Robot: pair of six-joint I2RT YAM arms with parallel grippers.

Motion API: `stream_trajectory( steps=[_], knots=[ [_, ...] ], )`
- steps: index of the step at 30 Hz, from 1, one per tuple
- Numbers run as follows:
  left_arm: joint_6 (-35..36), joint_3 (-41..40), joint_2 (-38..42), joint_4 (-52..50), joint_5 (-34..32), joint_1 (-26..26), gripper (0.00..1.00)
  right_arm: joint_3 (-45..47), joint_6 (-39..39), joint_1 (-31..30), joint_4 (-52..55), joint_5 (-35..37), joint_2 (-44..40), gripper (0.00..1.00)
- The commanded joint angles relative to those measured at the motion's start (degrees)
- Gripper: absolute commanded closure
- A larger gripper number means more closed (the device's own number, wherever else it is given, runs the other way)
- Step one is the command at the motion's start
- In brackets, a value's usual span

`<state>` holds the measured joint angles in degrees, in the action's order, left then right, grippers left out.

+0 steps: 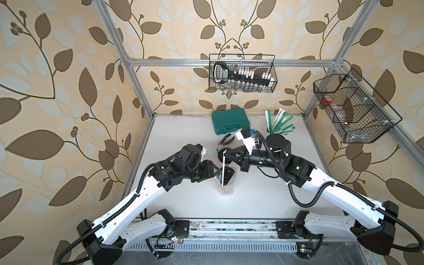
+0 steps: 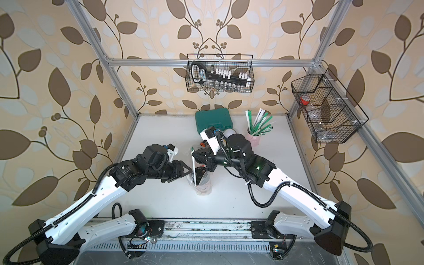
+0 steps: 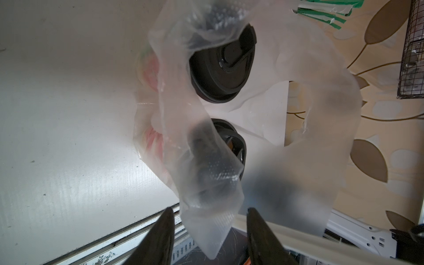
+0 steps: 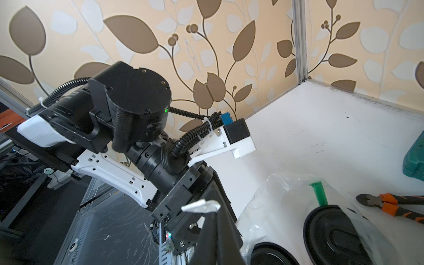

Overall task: Pack milk tea into plastic carrier bags
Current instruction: Place the straw in the plastic carrier bag.

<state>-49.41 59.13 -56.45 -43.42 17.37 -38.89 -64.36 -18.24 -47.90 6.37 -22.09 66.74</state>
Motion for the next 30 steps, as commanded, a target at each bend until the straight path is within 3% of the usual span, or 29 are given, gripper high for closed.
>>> stream_trajectory(
  steps=[1, 17, 22, 27, 30],
  knots=[
    [1.2, -0.1, 0.1, 0.4, -1.2, 0.7, 0.48, 1.6, 3.4, -0.3, -1.6, -2.0, -0.6, 0.96],
    [1.5, 0.1, -0.8, 0.5, -1.4, 0.7, 0.51, -0.1, 1.7, -0.4, -1.4, -6.8, -1.2, 0.73],
    [1.5, 0.5, -1.3, 0.8, -1.1, 0.7, 0.51, -1.6, 1.8, -1.3, -0.1, -6.2, 0.1, 0.59],
    [1.6, 0.7, -1.1, 0.4, -1.5, 0.6, 0.51, -0.2, 4.0, -4.8, 1.7, -1.9, -1.9, 0.55],
    [1.3, 1.1, -1.2, 0.2, -1.7, 0.7, 0.51, 1.6, 4.8, -5.1, 1.2, -3.7, -3.8, 0.53]
  ],
)
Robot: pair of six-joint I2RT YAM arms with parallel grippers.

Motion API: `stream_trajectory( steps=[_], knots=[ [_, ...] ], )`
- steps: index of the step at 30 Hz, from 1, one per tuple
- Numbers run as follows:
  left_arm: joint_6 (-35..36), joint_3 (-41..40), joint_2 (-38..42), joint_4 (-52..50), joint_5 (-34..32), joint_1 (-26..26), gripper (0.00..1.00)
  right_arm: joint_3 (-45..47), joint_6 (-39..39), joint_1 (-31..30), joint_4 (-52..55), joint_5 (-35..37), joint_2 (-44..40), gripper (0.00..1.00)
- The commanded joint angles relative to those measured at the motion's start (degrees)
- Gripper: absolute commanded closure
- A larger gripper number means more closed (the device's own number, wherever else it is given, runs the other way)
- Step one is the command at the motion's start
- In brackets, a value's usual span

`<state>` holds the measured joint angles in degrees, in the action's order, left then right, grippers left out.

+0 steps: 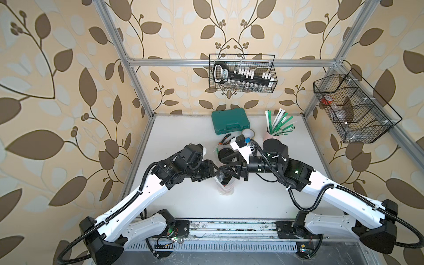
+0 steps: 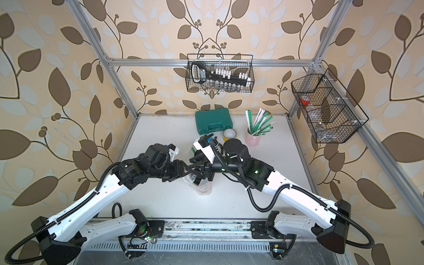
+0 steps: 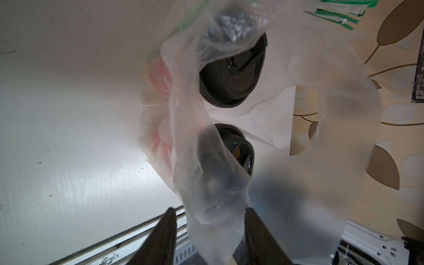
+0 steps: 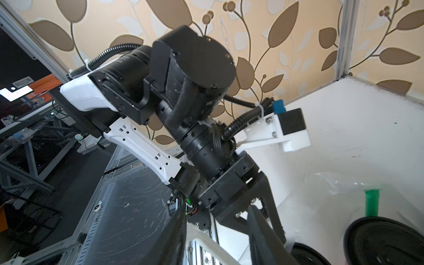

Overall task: Pack milk tea into plastic carrier bags
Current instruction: Place the straw in the plastic carrier bag.

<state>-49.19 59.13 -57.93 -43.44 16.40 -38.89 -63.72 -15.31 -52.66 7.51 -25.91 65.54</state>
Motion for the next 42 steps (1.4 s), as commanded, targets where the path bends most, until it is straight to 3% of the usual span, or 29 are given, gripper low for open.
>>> stream_trajectory(
  steps=[1, 6, 15, 17, 24, 26, 32, 42],
  knots=[
    [0.9, 1.3, 0.4, 0.2, -1.1, 0.6, 0.51, 1.6, 2.7, -0.7, 0.2, -0.3, -3.2, 0.51],
    [0.8, 1.7, 0.7, 0.2, -1.6, 0.6, 0.51, 4.7, 6.1, -5.4, 0.2, 2.5, -4.6, 0.43],
    [0.6, 0.8, 0.3, 0.8, -1.0, 0.7, 0.51, 0.6, 8.0, -11.2, 2.6, 11.6, 1.9, 0.43],
    [0.7, 0.8, 0.4, 0.8, -1.1, 0.7, 0.51, -0.5, 7.9, -11.6, 3.4, 14.0, 3.4, 0.46],
    [0.8, 0.9, 0.5, 0.7, -1.1, 0.7, 0.51, -0.3, 6.6, -11.6, 2.9, 17.8, 3.7, 0.78],
    [0.8, 0.9, 0.6, 0.6, -1.1, 0.7, 0.51, 0.9, 6.3, -11.5, 2.4, 18.1, 2.5, 0.83],
    [0.9, 0.7, 0.5, 0.7, -1.1, 0.7, 0.51, 7.4, 5.4, -11.5, -2.5, 18.2, -2.4, 0.88],
    [0.7, 0.6, 0.5, 1.1, -1.2, 0.7, 0.55, 13.9, 2.4, -11.6, -9.5, 20.7, -3.5, 0.93]
  ],
)
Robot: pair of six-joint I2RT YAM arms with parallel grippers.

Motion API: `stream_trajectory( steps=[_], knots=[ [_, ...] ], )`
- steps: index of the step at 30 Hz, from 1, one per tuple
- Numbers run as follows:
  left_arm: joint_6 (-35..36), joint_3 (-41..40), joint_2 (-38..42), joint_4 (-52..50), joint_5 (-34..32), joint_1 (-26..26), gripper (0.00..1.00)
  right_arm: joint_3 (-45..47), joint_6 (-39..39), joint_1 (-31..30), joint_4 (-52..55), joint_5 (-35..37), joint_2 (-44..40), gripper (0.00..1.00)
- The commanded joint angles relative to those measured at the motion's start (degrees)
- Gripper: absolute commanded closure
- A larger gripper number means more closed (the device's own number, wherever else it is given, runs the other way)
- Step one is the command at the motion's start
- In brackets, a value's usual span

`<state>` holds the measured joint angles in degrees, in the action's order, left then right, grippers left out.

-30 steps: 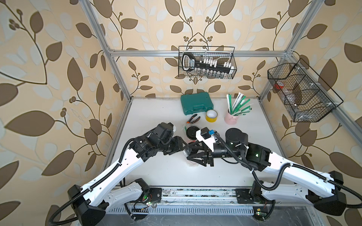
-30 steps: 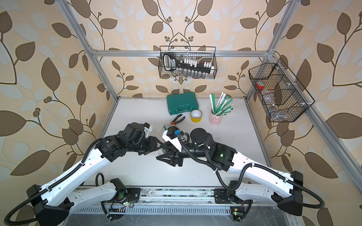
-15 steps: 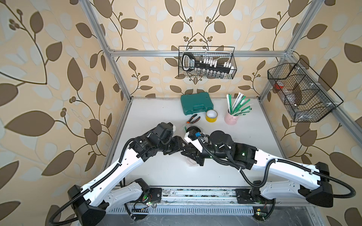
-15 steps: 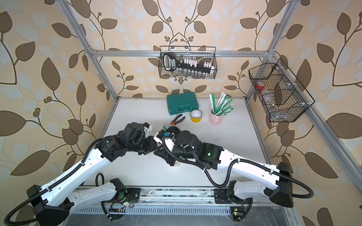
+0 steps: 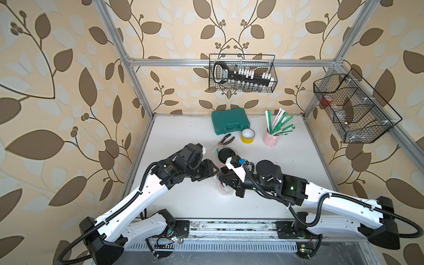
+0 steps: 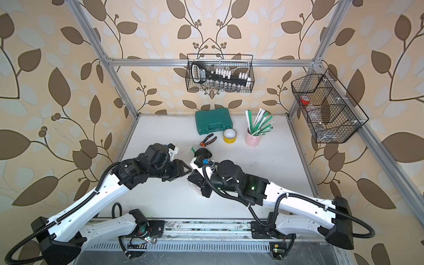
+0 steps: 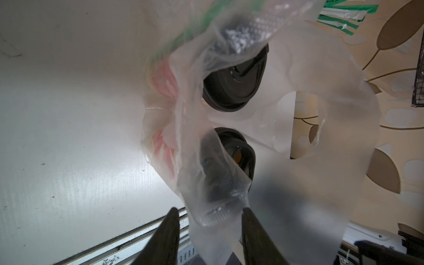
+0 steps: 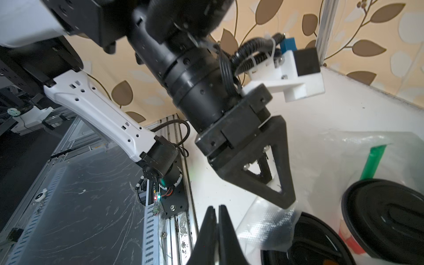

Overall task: Pack milk tea into plastic carrier bags
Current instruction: Place the straw in the plastic carrier bag.

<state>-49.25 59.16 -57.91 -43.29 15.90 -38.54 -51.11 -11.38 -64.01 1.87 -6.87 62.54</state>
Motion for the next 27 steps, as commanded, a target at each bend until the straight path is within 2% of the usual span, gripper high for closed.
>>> stream_trajectory(
  steps=[1, 3, 6, 9, 14, 18, 23, 25, 27],
  knots=[
    [0.8, 0.7, 0.4, 0.9, -0.7, 0.4, 0.55, 2.2, -1.8, -0.2, -4.9, 1.9, -0.9, 0.93],
    [0.8, 0.7, 0.4, 0.8, -0.6, 0.4, 0.55, 3.8, -2.7, -0.2, -6.4, 2.5, -1.6, 0.91],
    [0.9, 0.6, 0.5, 0.7, -0.8, 0.4, 0.55, 5.4, -4.2, -0.2, -7.8, 2.5, -1.9, 0.82],
    [0.9, 0.7, 0.6, 0.6, -0.5, 0.4, 0.55, 3.4, -4.3, -0.2, -4.5, 3.3, -2.0, 0.76],
    [1.2, 0.9, 0.7, 0.4, -0.9, 0.4, 0.55, 0.0, -2.5, -0.2, 0.0, 4.4, -2.5, 0.79],
    [1.0, 0.7, 0.6, 0.6, -0.7, 0.4, 0.55, -0.9, -2.3, -0.3, 0.8, 0.0, -0.5, 0.75],
    [1.2, 0.7, 0.5, 0.4, -0.8, 0.5, 0.55, -2.0, -1.8, -0.9, 1.0, 1.3, 1.2, 0.74],
    [1.2, 0.7, 0.5, 0.4, -0.8, 0.5, 0.55, -2.5, -1.3, -0.9, 1.0, 0.0, 1.6, 0.69],
    [1.3, 0.7, 0.5, 0.4, -0.8, 0.4, 0.55, -2.7, -1.2, -0.9, 1.1, -0.2, 2.0, 0.72]
  ],
)
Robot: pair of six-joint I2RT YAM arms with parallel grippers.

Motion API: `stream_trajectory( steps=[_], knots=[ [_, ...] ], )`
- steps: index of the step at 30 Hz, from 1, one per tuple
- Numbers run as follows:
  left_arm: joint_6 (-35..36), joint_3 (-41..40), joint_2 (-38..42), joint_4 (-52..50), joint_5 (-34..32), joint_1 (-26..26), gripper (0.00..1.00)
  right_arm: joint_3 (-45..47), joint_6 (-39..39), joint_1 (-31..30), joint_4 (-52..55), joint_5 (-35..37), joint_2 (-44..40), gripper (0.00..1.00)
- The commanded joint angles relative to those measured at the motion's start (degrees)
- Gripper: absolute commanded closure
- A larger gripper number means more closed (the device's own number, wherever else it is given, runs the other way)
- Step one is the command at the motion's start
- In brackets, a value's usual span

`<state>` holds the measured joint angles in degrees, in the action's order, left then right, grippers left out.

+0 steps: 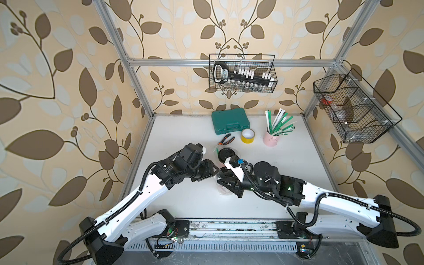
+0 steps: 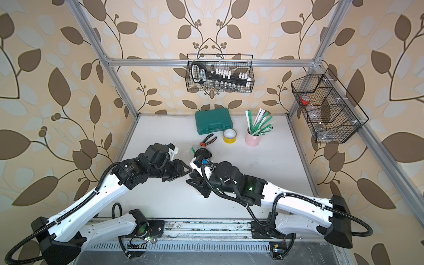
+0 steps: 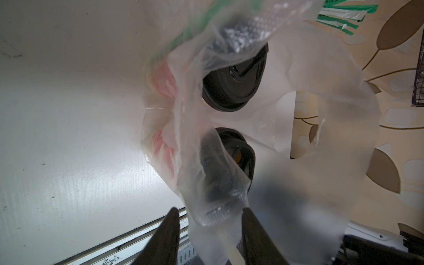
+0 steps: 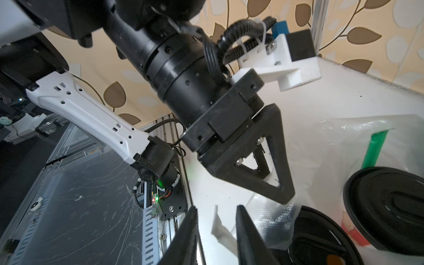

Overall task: Pack milk tea into plastic carrier bags
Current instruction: Place the straw in the plastic carrier bag.

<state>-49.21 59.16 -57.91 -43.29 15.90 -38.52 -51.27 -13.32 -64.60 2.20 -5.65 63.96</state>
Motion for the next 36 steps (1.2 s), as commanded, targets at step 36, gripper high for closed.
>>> stream_trajectory(
  steps=[36],
  knots=[
    [2.5, 5.3, 0.5, -1.8, -2.0, 0.9, 0.33, 8.2, -2.1, -0.3, -6.6, 4.8, -5.7, 0.6]
  ],
)
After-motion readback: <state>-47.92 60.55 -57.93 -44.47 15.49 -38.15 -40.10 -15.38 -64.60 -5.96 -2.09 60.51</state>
